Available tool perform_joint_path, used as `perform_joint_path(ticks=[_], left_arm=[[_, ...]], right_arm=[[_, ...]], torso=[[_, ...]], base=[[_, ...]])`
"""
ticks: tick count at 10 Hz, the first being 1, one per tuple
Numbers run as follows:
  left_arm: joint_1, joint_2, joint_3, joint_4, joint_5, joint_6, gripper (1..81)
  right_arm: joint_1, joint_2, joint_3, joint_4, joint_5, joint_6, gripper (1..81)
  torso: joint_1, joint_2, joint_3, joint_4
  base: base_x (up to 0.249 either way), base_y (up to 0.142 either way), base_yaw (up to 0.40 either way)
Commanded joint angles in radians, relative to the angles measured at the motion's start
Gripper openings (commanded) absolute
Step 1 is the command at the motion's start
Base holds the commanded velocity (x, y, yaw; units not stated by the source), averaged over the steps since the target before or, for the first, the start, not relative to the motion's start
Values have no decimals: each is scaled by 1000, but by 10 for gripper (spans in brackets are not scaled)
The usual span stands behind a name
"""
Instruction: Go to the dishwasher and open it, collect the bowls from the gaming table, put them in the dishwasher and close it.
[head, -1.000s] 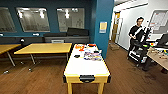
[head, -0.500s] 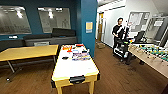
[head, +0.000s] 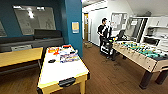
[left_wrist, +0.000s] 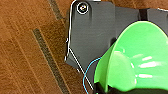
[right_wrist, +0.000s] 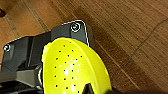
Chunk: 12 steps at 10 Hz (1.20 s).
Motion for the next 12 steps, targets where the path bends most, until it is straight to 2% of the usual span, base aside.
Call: perform_joint_path(ticks=[1,12], left_arm=[[-35,-11,-4,-5,60,-2,10],[-27,1,-5,-1,51,4,10]], right_arm=[[27,-30,-21,-17,-33,-2,10],[27,-9,-28,-23,-37,6,10]], torso=[[0,0,0,0],[0,0,0,0]], base=[[0,0,-400],[0,0,-400]])
